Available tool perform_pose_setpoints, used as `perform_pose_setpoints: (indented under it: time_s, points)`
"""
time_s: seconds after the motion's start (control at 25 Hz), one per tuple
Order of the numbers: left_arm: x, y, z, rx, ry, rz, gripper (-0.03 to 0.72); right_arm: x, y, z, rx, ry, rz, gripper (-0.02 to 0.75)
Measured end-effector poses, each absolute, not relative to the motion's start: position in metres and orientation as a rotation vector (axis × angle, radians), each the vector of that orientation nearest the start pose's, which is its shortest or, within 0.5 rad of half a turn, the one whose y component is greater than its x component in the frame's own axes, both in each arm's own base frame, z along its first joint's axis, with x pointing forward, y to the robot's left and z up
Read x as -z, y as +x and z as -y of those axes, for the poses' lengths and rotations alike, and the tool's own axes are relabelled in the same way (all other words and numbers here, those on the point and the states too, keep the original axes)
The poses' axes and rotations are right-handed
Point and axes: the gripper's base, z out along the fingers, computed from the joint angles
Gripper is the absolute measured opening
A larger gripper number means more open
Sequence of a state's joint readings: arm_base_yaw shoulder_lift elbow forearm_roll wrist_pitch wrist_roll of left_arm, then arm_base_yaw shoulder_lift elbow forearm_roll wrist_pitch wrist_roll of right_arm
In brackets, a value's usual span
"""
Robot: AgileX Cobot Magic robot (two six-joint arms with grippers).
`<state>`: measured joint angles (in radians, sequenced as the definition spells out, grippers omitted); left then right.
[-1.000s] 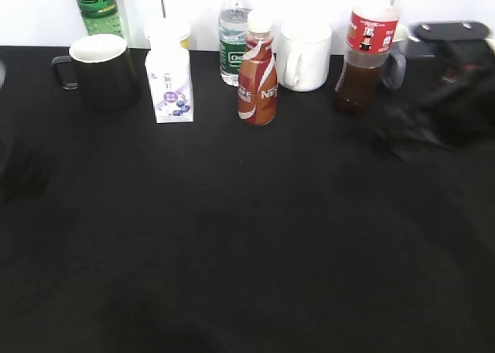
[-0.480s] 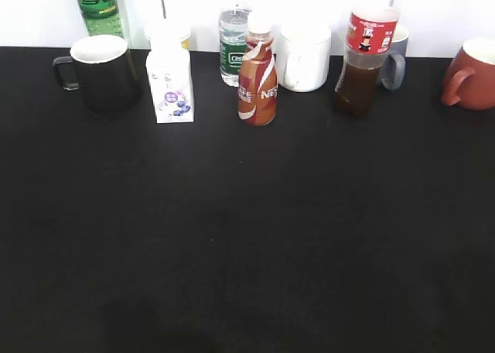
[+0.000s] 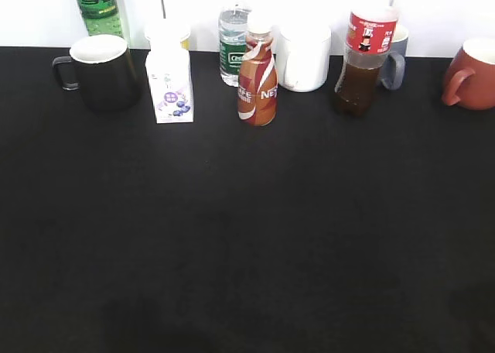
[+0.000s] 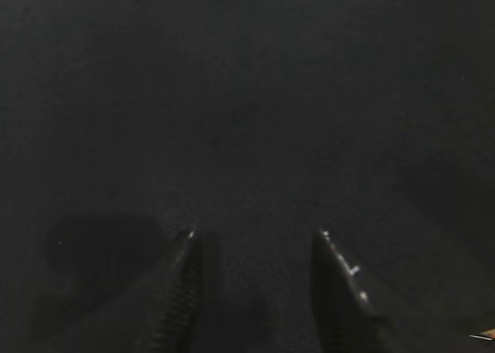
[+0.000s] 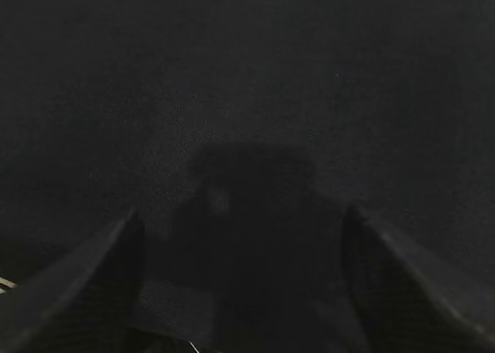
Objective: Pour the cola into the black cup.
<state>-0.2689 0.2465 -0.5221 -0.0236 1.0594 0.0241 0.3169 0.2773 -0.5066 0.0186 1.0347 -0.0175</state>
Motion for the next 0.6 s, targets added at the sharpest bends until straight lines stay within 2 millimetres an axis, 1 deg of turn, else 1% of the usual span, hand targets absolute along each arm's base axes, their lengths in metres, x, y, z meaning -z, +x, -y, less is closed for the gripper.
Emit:
perform_pose_setpoints:
  time_s: [0.32, 0.4, 0.48, 0.56, 0.6]
  points:
    - [-0.280, 0.030, 0.010, 0.159, 0.329, -2.248, 0.343, -0.276, 0.036, -0.013, -0.179, -0.378, -2.264, 0.593]
    - [-0.281, 0.028, 0.009, 0.151, 0.308, -2.235, 0.321, -0.277, 0.036, -0.013, -0.177, -0.375, -2.259, 0.593]
    - [-0.282, 0.021, 0.006, 0.120, 0.230, -2.193, 0.288, -0.278, 0.028, -0.009, -0.156, -0.305, -2.212, 0.593]
    - [-0.283, 0.007, 0.003, 0.077, 0.136, -2.109, 0.235, -0.280, 0.015, -0.003, -0.088, -0.154, -2.137, 0.593]
    - [-0.283, 0.004, 0.002, 0.071, 0.124, -2.092, 0.232, -0.281, 0.008, -0.002, -0.055, -0.090, -2.094, 0.593]
